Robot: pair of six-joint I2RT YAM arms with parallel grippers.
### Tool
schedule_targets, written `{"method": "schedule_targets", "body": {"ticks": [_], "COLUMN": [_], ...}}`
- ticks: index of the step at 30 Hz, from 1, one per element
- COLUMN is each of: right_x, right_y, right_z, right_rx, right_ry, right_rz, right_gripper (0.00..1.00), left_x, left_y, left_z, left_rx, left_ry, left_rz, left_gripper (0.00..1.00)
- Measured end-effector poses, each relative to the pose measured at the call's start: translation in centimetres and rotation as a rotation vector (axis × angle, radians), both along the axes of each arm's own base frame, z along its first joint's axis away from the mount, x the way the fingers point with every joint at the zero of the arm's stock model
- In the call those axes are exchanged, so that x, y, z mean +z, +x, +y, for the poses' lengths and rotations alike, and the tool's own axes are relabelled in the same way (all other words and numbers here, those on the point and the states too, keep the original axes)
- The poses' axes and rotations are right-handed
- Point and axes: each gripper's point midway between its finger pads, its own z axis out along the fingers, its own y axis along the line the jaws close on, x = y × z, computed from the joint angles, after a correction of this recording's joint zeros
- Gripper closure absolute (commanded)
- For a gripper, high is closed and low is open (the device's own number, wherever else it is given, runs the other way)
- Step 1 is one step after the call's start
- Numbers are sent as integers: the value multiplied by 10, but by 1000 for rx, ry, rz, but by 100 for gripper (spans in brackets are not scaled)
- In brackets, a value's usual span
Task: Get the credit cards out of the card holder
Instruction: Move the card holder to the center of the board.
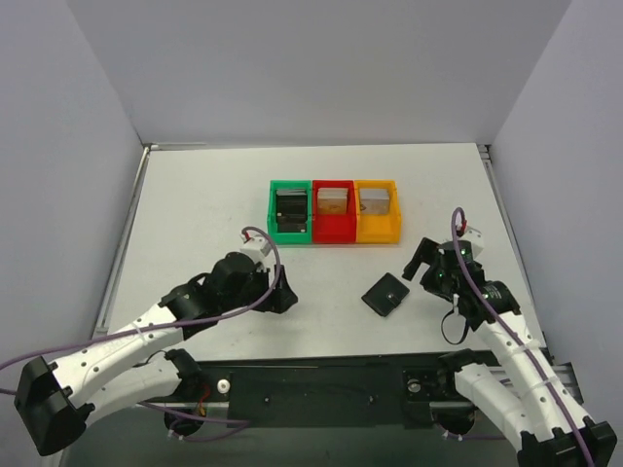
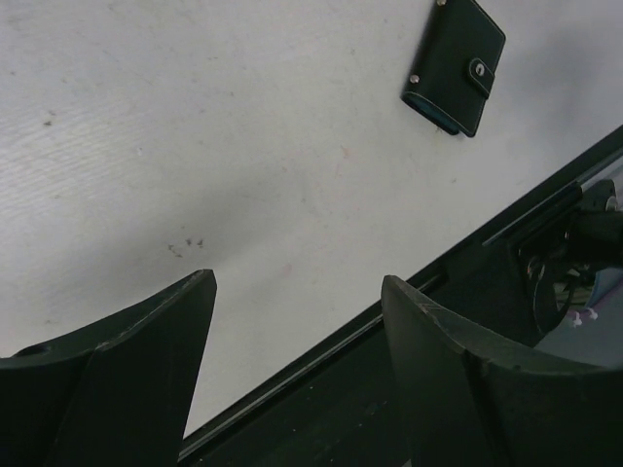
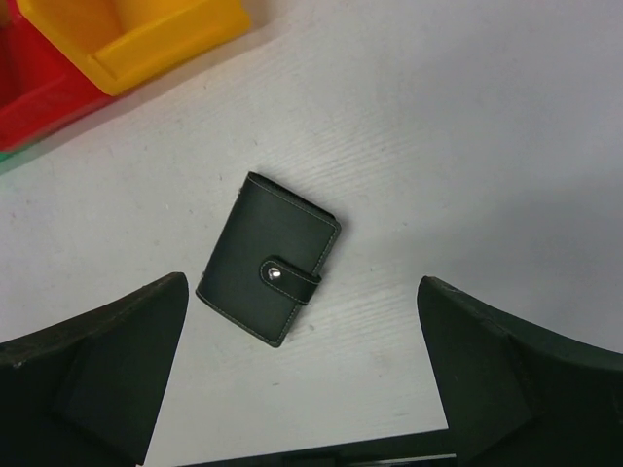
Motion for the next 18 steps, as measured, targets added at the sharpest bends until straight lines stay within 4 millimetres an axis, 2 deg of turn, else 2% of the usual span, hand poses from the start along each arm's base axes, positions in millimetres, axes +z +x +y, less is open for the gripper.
{"method": "schedule_targets", "body": {"ticks": [3,7,8,9,12,15,18], "right_x": [-21,-54,-63,-70,-93,-104,-106], "right_y": [-6,-16,-19,-22,-29,-32,-27], "right_z": [1,5,6,6,11,18,26], "right_rx": [0,-3,-7,-8,-16,-17,-13], "right_ry": [5,16,20,24,50,89,137], "right_rz": [70,171,198,219,281,310,298], "right_gripper": [8,13,14,15,18,20,22], "left_x": [-5,-8,-9,-11,-19,-22,-15], "left_y": [-13,-9,-8,-8,-9,-10,-10], "left_z": [-16,-23,-24,-24,-21,-15,-15], "left_rx": [-54,-28,-19,-9,22,52,65], "left_ry": [12,-22,-37,-54,-86,-112,-155], "left_rz": [2,0,-1,-2,-3,-9,-25], "left_gripper": [24,24,12,5,5,5,5]}}
